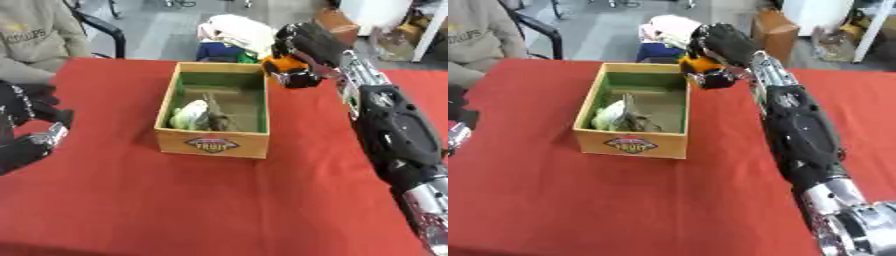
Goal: Pick up objects on the table and place them in the box.
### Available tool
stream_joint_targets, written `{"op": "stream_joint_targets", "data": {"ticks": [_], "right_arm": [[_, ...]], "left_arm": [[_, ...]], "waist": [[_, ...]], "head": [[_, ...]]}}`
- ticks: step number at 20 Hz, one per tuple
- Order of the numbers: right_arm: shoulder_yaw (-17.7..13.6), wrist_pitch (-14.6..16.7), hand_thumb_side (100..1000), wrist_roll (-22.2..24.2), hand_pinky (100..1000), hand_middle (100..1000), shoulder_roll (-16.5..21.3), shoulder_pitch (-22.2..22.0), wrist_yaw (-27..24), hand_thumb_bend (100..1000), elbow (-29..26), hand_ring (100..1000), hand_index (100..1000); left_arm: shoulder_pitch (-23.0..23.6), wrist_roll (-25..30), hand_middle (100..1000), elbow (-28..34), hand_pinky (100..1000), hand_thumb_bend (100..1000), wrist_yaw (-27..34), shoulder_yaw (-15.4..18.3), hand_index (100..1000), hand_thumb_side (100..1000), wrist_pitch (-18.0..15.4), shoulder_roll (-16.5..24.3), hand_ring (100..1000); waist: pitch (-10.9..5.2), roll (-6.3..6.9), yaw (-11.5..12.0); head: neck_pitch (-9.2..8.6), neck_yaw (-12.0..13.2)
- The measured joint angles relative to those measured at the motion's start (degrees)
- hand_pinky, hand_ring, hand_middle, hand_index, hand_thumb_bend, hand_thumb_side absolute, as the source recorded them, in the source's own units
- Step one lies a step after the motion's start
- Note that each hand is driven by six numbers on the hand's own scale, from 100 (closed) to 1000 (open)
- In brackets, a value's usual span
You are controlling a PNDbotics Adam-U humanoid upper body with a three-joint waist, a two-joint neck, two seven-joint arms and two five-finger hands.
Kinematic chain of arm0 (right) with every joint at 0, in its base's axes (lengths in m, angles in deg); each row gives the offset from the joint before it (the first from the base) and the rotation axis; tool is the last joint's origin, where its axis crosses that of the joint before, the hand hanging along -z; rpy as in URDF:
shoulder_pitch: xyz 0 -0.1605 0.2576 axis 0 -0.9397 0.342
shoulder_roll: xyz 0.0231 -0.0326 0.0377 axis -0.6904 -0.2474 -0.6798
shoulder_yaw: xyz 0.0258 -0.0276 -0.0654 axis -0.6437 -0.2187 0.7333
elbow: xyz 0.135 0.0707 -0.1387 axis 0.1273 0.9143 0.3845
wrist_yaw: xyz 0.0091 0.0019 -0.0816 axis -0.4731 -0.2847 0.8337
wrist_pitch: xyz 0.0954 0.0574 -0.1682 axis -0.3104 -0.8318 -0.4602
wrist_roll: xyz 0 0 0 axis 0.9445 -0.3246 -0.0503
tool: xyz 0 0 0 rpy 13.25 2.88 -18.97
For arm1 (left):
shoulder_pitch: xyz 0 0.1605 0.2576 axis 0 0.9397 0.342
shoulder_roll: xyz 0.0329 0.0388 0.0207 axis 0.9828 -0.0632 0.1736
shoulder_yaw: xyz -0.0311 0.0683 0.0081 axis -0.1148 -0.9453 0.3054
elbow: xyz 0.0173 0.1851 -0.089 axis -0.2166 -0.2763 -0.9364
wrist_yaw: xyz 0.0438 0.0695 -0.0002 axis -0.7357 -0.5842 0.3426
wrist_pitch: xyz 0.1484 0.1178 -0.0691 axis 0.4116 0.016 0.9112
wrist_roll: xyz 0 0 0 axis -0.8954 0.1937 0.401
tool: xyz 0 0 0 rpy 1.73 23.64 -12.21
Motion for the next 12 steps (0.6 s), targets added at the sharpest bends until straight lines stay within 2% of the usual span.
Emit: {"op": "stream_joint_targets", "data": {"ticks": [1, 2, 4, 5, 6, 7, 9, 12], "right_arm": [[0.0, 0.3, 243, 0.6, 100, 372, -0.8, 0.0, 0.0, 100, 0.0, 287, 468], [0.0, 0.5, 317, 1.1, 104, 426, -1.5, 0.0, 0.0, 100, 0.0, 354, 530], [0.0, 0.9, 400, 2.6, 215, 493, -3.1, -0.1, 0.1, 100, 0.0, 443, 588], [0.0, 1.1, 583, 3.3, 416, 659, -3.7, -0.1, 0.2, 128, 0.0, 585, 748], [0.0, 1.3, 620, 4.0, 472, 713, -4.3, -0.2, 0.4, 168, -0.1, 631, 782], [0.0, 1.6, 692, 4.6, 621, 840, -4.6, -0.3, 0.8, 315, -0.2, 763, 859], [0.0, 1.8, 718, 5.2, 701, 909, -5.2, -0.6, 1.9, 395, -0.8, 825, 898], [-0.3, 1.5, 721, 4.9, 722, 935, -5.5, -0.6, 2.8, 403, -1.6, 849, 908]], "left_arm": [[-0.1, 0.0, 574, 0.0, 611, 331, 0.1, -0.1, 741, 179, 0.0, 0.0, 576], [-0.3, 0.1, 574, 0.0, 611, 331, 0.1, -0.2, 741, 180, 0.0, 0.0, 574], [-0.4, 0.2, 574, 0.0, 611, 332, 0.2, -0.2, 741, 180, 0.0, 0.0, 574], [-0.4, 0.3, 574, 0.0, 611, 332, 0.2, -0.2, 741, 180, 0.0, 0.0, 574], [-0.5, 0.4, 574, 0.0, 611, 332, 0.2, -0.2, 741, 181, 0.0, 0.0, 574], [-0.6, 0.4, 574, 0.1, 611, 332, 0.2, -0.2, 741, 181, 0.0, 0.0, 574], [-0.6, 0.4, 574, 0.1, 611, 333, 0.2, -0.3, 741, 181, 0.0, 0.0, 574], [-0.6, 0.4, 574, 0.1, 611, 333, 0.2, -0.5, 741, 181, 0.0, 0.0, 574]], "waist": [[0.09, -0.04, 0.5], [0.21, -0.05, 0.9], [0.34, 0.05, 1.7], [0.38, 0.12, 2.0], [0.42, 0.15, 2.2], [0.45, 0.16, 2.4], [0.52, 0.17, 2.6], [0.54, 0.17, 2.5]], "head": [[-0.01, -0.1], [-0.02, -0.2], [-0.03, -0.4], [-0.04, -0.5], [-0.04, -0.6], [-0.05, -0.7], [-0.05, -0.7], [-0.05, -0.8]]}}
